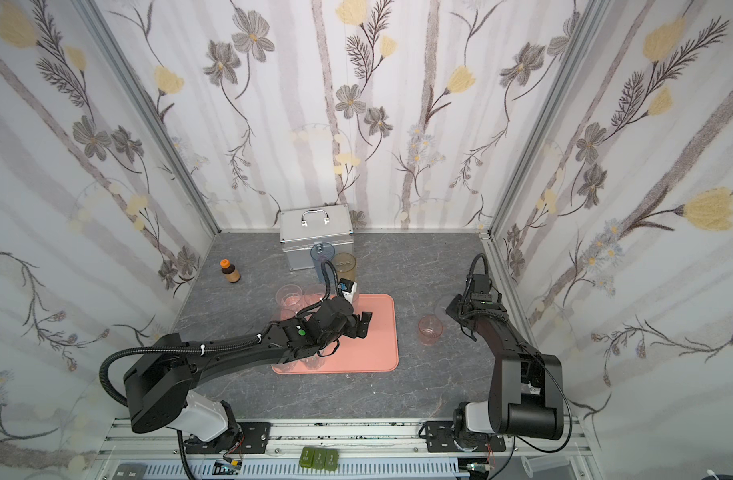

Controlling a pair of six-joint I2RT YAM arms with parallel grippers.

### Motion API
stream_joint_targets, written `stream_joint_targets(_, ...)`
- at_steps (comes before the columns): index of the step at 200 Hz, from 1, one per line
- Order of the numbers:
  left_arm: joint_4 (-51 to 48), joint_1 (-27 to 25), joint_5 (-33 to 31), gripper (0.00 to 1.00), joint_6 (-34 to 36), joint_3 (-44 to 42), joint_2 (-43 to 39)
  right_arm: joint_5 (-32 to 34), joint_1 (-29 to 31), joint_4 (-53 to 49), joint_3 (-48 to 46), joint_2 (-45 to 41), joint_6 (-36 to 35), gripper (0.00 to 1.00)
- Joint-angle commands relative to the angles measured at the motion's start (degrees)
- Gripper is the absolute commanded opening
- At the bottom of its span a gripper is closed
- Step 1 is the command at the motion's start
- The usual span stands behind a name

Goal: Place the glasses into the tray
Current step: 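Close the right gripper on the second frosted cup, then carry the frosted cup onto the pink tray and open the right gripper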

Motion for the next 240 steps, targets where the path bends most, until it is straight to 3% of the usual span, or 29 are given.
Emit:
stream_joint_targets(1, 1.43, 0.69, -2.93, 0.96, 1.51, -0.64, -1.9, 1.23, 1.59, -0.01, 1.79, -2.12, -0.94, 0.06)
stream_joint_targets(52, 1.34, 6.6, -3.6, 0.96, 3.46, -4.9, -10.09, 7.6, 17.26, -11.69, 14.0, -6.3, -3.51, 0.05)
stream_joint_targets(108, 0.0, 15.68, -2.27, 0.97, 3.39, -13.33, -22.83, 12.17, 40.36, -22.19, 21.82, 1.53, -1.87, 0.05)
stream_joint_targets(153, -1.12, 17.63, -0.16, 0.96, 1.31, -17.3, -26.31, 13.71, 53.69, -25.15, 26.57, 10.81, 0.47, 0.07)
stream_joint_targets(240, -0.95, 17.6, 2.09, 0.95, -1.71, -18.27, -25.87, 12.82, 55.99, -27.55, 37.68, 25.85, -3.7, 0.09)
